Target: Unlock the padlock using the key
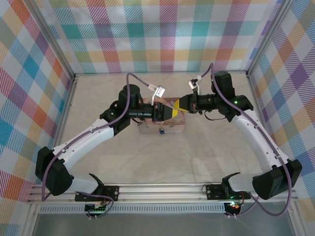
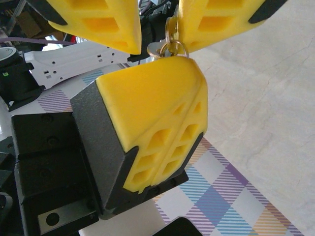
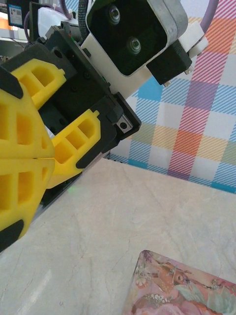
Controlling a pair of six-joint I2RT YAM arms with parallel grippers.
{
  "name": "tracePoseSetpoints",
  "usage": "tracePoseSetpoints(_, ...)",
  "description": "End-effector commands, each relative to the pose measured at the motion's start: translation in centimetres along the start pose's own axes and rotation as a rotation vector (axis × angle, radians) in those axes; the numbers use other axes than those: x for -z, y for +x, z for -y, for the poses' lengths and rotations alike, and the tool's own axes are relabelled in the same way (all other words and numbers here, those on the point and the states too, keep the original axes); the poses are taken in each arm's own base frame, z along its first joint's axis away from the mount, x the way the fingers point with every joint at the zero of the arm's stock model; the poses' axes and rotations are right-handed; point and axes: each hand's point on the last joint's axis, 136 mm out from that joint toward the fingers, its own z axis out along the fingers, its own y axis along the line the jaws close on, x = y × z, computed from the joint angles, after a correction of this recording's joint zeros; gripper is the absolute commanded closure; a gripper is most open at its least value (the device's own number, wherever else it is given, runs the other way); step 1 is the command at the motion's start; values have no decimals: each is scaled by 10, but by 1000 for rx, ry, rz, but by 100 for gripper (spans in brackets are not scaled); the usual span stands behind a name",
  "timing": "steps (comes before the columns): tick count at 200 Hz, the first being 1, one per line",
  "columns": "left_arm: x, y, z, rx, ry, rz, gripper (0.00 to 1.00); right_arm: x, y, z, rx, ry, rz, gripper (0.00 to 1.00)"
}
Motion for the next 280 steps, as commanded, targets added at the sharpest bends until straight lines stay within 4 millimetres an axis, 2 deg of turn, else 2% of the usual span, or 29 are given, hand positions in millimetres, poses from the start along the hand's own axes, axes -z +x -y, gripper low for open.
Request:
tracePoseSetpoints(1, 9, -8, 22, -77, 31, 29, 79, 0, 3, -2, 9, -10, 0, 100)
tracePoseSetpoints(37, 11, -5, 18, -73, 9, 22, 90, 1, 4, -2, 11, -10, 2, 100)
tracePoseSetpoints(55, 11, -3, 15, -68, 0, 18, 91, 2, 4, -3, 15, -11, 6, 100)
tracePoseSetpoints(73, 10, 0, 13, -62, -7, 10, 96, 3, 4, -4, 20, -13, 11, 100)
tracePoseSetpoints(165, 17, 8, 5, -53, -66, 6, 94, 5, 6, -4, 30, -13, 22, 100)
tracePoseSetpoints(180, 17, 9, 4, -48, -72, 5, 87, 5, 6, -5, 31, -13, 23, 100)
tracePoseSetpoints(201, 17, 10, 4, -45, -68, 2, 85, 6, 6, -5, 33, -13, 27, 100)
tracePoseSetpoints(220, 16, 10, 4, -45, -65, 0, 85, 6, 5, -5, 33, -14, 30, 100)
tracePoseSetpoints(260, 15, 9, 3, -48, -61, 6, 92, 6, 5, -7, 29, -24, 29, 100)
tracePoseSetpoints(272, 14, 9, 2, -42, -61, 5, 89, 6, 5, -7, 27, -24, 31, 100)
tracePoseSetpoints(280, 14, 9, 2, -40, -58, 7, 83, 6, 4, -7, 28, -24, 33, 100)
